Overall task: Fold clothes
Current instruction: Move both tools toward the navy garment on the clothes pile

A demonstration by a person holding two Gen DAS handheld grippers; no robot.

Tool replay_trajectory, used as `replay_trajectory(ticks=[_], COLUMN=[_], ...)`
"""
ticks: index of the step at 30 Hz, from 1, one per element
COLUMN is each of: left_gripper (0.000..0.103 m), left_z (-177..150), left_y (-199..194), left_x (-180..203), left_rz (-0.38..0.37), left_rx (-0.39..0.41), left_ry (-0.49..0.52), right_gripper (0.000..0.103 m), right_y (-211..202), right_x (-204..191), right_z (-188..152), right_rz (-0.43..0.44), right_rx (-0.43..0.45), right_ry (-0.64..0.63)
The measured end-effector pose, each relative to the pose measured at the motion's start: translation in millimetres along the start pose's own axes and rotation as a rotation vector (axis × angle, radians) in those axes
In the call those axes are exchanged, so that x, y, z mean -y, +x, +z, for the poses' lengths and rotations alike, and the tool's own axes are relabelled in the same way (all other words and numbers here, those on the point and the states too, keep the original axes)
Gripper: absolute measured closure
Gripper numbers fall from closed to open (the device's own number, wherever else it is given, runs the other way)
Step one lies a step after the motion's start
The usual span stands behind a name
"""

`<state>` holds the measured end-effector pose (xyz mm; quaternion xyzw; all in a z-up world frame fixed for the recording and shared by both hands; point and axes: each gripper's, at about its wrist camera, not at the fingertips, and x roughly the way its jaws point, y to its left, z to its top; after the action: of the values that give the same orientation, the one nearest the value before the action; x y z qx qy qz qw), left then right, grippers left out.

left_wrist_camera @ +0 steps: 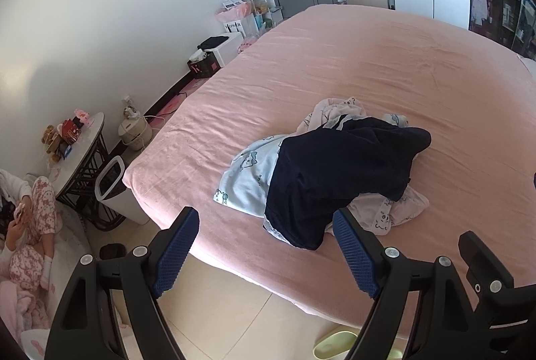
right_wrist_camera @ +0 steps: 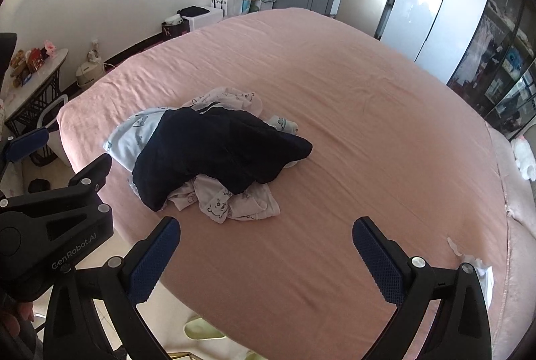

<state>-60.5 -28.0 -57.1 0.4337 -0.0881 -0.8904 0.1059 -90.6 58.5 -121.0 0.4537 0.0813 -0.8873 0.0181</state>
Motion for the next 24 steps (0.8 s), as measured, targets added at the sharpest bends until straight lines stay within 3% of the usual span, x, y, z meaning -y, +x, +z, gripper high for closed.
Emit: replay_trajectory(ticks=[8, 16, 24], left_gripper=[0.021, 0.021, 0.021], left_z=[2, 6, 8], left_y=[26, 60, 72], left_x=[4, 11, 28], left_rz=[-0.011, -0.111, -0.112], left_rx=[-0.02, -0.061, -0.054], left_ry=[-0.014, -0.049, -0.011], right_gripper=[0.0, 0.0, 0.0], right_y=[31, 67, 83], right_x=[2, 9, 14], right_z=[5, 13, 15], right_rz=[0.078, 0.2, 0.219], right_rx=[0.0, 0.03, 0.056], right_ry=[-0.007, -0.022, -0.094])
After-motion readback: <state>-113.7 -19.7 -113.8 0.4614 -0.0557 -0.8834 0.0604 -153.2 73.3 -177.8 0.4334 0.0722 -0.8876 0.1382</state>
